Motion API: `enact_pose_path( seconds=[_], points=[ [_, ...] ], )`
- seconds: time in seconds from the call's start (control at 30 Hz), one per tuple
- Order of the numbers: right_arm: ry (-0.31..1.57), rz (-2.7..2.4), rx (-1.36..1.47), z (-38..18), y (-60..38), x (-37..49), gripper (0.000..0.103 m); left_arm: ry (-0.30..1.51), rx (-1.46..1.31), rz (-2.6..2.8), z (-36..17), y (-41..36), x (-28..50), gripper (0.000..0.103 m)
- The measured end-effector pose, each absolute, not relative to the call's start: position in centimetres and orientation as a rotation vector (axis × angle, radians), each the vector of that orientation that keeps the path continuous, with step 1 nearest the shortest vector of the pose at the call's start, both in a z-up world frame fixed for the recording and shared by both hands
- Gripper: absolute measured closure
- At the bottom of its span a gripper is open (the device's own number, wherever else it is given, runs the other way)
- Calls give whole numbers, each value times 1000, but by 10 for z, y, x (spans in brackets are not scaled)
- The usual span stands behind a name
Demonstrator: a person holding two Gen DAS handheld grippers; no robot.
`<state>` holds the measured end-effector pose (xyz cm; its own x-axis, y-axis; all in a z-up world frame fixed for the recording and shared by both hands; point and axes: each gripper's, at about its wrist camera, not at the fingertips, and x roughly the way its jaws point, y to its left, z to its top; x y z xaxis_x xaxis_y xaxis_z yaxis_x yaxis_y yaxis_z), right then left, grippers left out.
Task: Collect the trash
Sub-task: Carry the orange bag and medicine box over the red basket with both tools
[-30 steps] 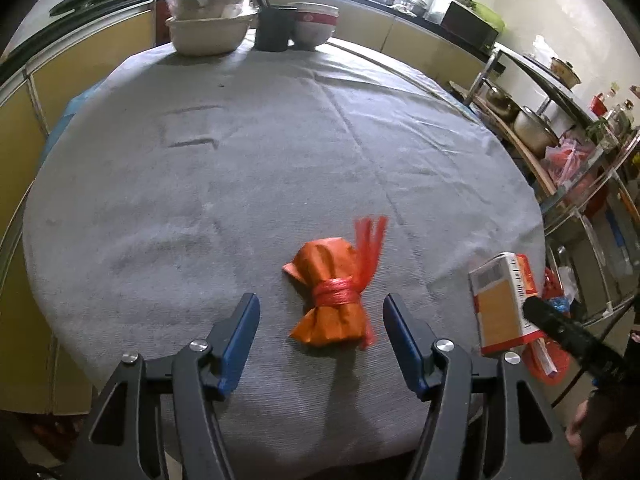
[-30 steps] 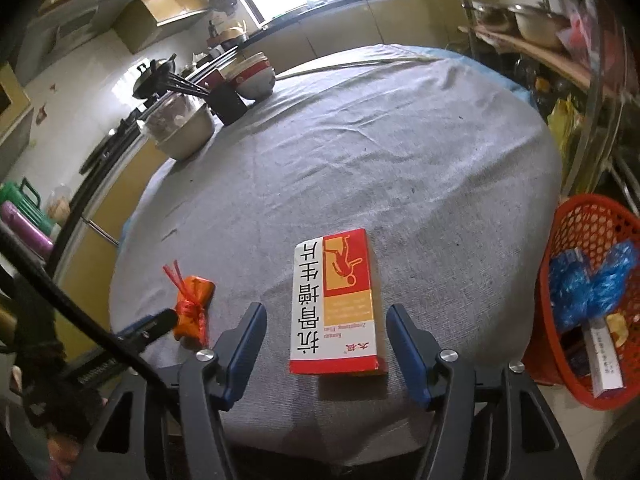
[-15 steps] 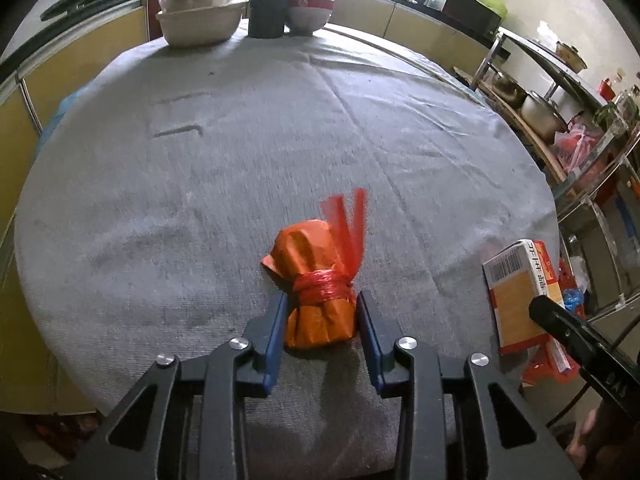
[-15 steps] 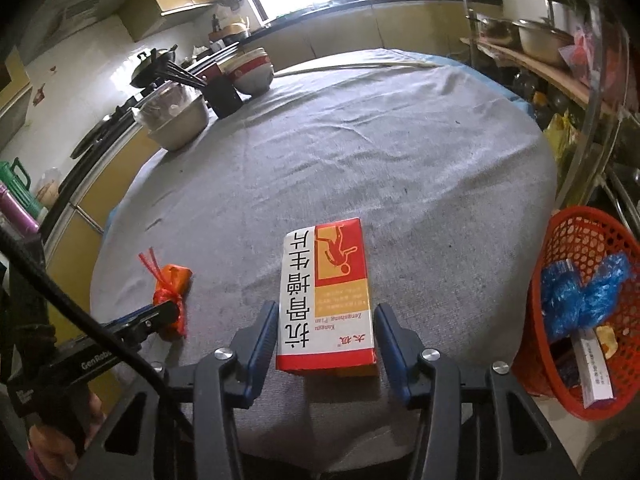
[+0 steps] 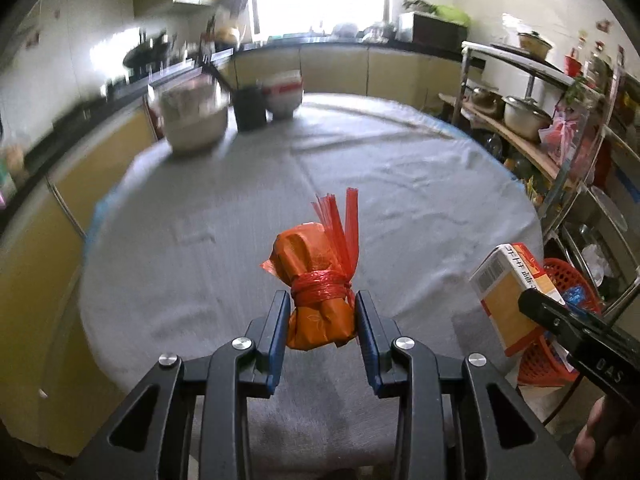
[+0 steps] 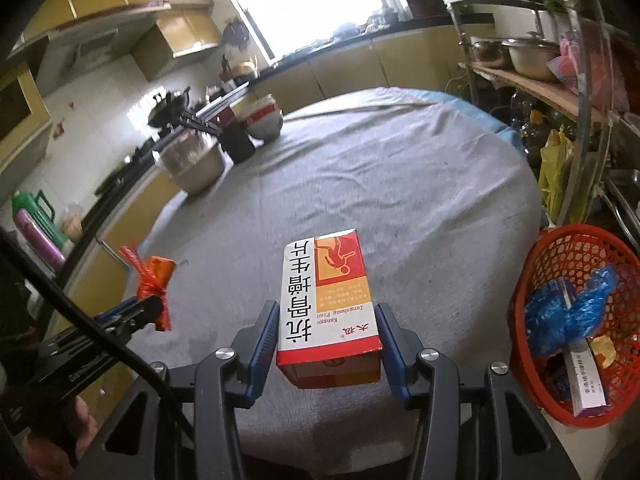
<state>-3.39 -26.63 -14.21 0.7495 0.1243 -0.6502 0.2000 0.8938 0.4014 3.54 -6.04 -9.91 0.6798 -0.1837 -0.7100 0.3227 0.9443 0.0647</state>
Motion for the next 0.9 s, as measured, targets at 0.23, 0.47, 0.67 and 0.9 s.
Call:
enact_pose_path(
  seconds=[0.23, 0.47, 0.67, 0.9],
  points=[
    [647, -59, 523, -121, -288, -51, 52, 676, 257, -292, -69, -80, 16, 68],
    [587, -73, 546, -102, -304, -71, 52, 638, 277, -321, -50, -96, 2, 68],
    [541, -87, 548, -89, -312, -89, 52, 608, 292, -343, -38, -108, -8, 68],
    [495, -104, 554, -78, -324, -110, 52, 568, 316, -368, -24, -126, -22, 68]
  ],
)
